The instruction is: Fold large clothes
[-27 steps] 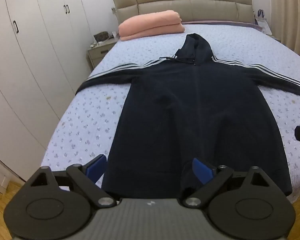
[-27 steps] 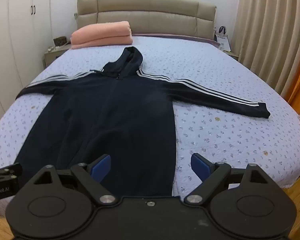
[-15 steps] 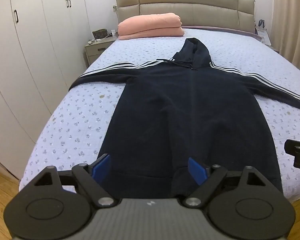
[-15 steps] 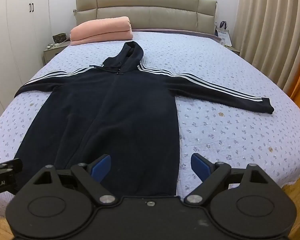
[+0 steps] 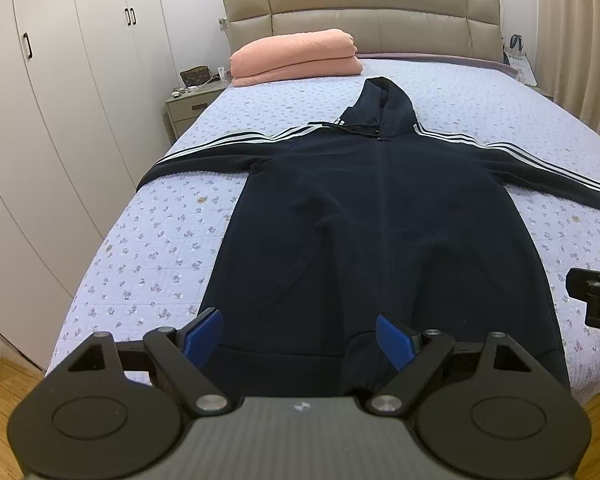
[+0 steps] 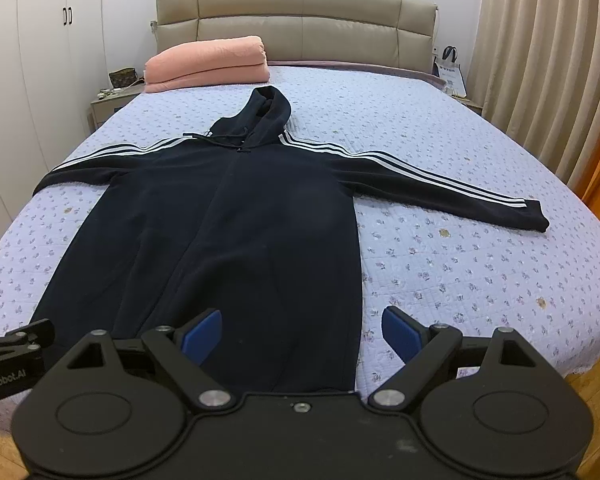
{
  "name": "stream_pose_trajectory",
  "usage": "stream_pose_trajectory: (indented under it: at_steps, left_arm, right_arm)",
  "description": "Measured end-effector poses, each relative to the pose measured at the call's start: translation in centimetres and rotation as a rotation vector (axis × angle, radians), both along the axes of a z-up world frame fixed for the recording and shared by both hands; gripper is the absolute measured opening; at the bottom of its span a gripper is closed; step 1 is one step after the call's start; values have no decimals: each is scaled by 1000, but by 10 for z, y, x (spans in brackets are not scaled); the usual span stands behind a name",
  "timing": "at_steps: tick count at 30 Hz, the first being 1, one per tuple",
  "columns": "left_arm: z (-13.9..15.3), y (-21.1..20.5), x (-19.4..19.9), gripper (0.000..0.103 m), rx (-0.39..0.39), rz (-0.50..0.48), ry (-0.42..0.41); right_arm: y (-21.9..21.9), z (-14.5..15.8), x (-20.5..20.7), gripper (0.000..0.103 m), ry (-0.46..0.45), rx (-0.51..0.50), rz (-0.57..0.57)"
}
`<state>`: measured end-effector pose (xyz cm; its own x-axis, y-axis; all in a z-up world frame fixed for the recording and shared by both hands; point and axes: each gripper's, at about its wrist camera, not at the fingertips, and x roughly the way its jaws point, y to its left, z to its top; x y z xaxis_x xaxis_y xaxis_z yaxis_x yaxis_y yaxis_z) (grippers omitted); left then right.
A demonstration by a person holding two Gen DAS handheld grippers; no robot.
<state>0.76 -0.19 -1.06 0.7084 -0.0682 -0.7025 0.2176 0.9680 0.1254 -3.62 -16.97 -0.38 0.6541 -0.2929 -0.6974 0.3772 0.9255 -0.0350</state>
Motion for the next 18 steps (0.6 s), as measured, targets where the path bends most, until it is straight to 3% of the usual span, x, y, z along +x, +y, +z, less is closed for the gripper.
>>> stream_pose_trajectory:
  at_steps: [18]
  left_arm:
    - [1, 2, -1, 86, -5, 3, 2]
  right_arm:
    - [2, 3, -3, 103, -6, 0, 9]
